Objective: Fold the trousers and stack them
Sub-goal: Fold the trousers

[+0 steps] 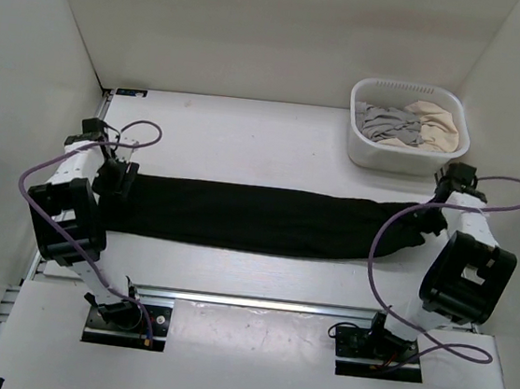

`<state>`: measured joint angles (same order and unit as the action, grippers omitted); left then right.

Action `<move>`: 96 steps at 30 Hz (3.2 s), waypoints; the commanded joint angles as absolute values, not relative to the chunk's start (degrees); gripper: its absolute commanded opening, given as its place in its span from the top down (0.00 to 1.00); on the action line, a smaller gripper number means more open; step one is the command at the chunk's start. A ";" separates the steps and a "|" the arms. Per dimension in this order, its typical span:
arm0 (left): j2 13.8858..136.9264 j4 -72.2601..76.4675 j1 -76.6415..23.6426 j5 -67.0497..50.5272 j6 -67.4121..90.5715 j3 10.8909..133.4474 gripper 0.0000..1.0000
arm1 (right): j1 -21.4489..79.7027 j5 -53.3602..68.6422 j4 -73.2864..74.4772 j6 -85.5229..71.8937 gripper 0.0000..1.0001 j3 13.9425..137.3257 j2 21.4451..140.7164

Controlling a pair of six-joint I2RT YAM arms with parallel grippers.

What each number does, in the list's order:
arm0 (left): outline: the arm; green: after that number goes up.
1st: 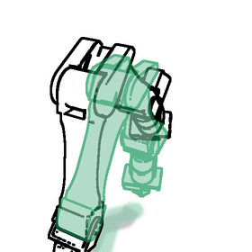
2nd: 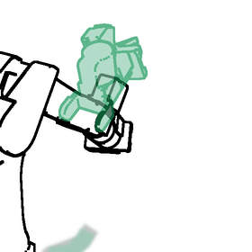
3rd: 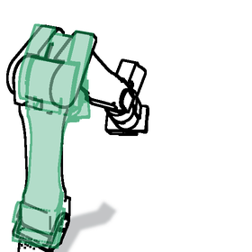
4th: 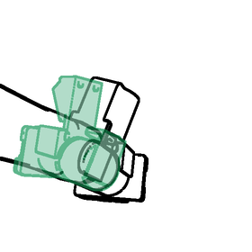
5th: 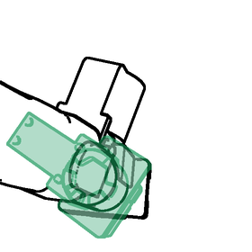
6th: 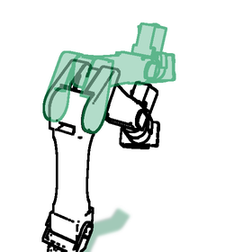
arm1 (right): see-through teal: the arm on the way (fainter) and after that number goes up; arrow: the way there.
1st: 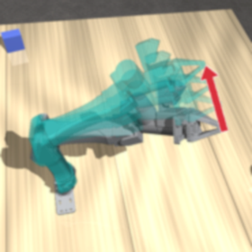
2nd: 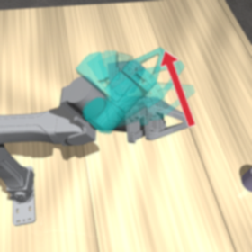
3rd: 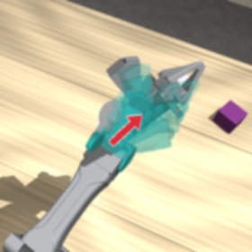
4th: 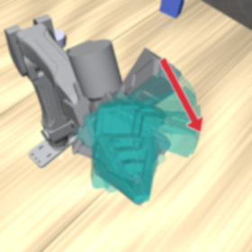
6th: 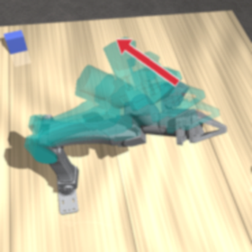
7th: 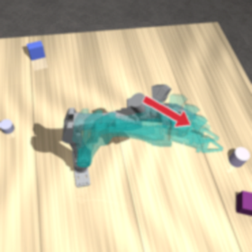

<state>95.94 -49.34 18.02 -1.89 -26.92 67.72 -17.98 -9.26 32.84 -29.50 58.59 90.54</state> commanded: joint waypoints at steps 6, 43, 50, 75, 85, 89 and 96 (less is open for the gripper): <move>90.96 -53.70 16.44 -5.98 -25.50 69.17 0.23 | -4.62 -38.47 51.22 -23.55 1.00 74.43 79.64; 103.10 -43.23 7.56 2.11 -24.35 65.38 0.21 | 66.60 -39.29 49.71 -46.08 0.19 116.02 125.70; 98.71 -45.61 7.56 3.96 -23.82 70.83 0.19 | 71.98 -39.90 42.28 -33.23 0.17 116.63 117.79; 91.75 -61.08 3.16 -25.49 -23.91 79.37 0.16 | 56.34 -20.75 34.63 -28.39 0.17 92.81 109.06; 91.76 -60.03 3.16 -21.89 -24.43 76.90 0.16 | 55.72 -15.56 39.02 -30.93 0.28 100.71 119.60; 91.76 -60.03 3.16 -21.88 -24.43 76.90 0.16 | 55.72 -16.60 40.87 -33.48 0.83 101.24 120.23; 91.76 -60.03 3.16 -21.88 -24.96 76.90 0.16 | 56.33 -20.30 43.07 -34.80 1.00 97.75 109.09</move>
<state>93.32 -60.38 2.94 -21.80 -24.21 77.28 55.90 -18.35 41.25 -33.95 98.30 117.58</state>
